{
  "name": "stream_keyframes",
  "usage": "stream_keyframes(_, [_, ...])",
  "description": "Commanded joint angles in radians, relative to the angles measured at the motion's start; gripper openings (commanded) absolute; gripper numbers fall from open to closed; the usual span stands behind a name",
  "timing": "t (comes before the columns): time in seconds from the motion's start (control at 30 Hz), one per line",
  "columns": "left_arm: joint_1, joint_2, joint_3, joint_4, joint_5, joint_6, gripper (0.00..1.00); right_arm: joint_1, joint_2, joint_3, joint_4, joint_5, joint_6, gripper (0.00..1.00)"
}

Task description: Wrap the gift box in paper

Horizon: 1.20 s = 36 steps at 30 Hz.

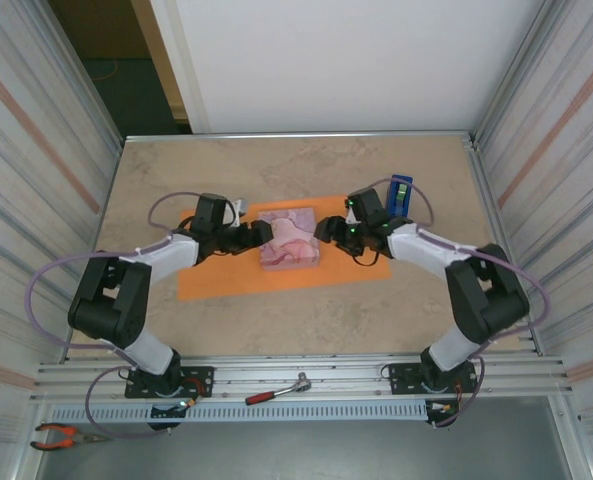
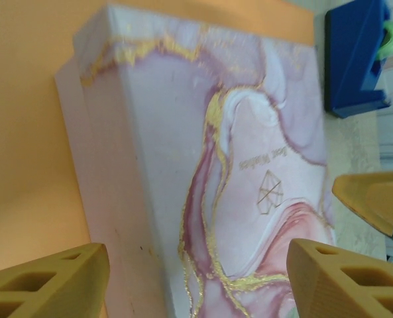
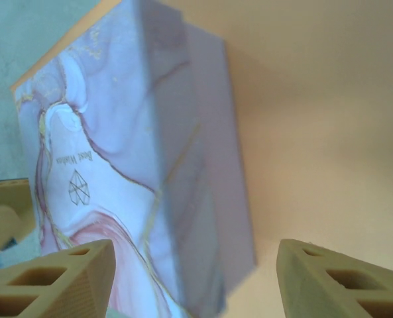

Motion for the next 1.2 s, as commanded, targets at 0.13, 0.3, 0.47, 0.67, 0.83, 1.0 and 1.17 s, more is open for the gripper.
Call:
stream_keyframes(0.13, [0.024,-0.167,-0.039,-0.036,-0.019,0.012,0.74,-0.127,-0.202,-0.190,-0.200,0.161,-0.090,0.65])
stream_keyframes(0.3, [0.020,-0.222,-0.085,-0.035,-0.024,-0.004,0.75,-0.197,-0.284,-0.260,-0.256,0.211,-0.148,0.67])
stream_keyframes(0.47, [0.004,-0.225,-0.102,-0.027,-0.033,-0.013,0.76,-0.214,-0.267,-0.268,-0.251,0.216,-0.192,0.67])
stream_keyframes(0.67, [-0.003,-0.216,-0.100,-0.024,-0.033,-0.014,0.76,-0.213,-0.201,-0.262,-0.210,0.211,-0.204,0.67])
stream_keyframes(0.83, [-0.005,-0.215,-0.097,-0.022,-0.034,-0.016,0.76,-0.210,-0.146,-0.257,-0.173,0.193,-0.211,0.66])
stream_keyframes(1.0, [-0.005,-0.212,-0.097,-0.021,-0.031,-0.016,0.76,-0.170,-0.129,-0.256,-0.140,0.158,-0.200,0.58])
stream_keyframes(1.17, [-0.005,-0.207,-0.103,-0.015,-0.024,-0.016,0.76,-0.124,-0.120,-0.244,-0.110,0.158,-0.166,0.56])
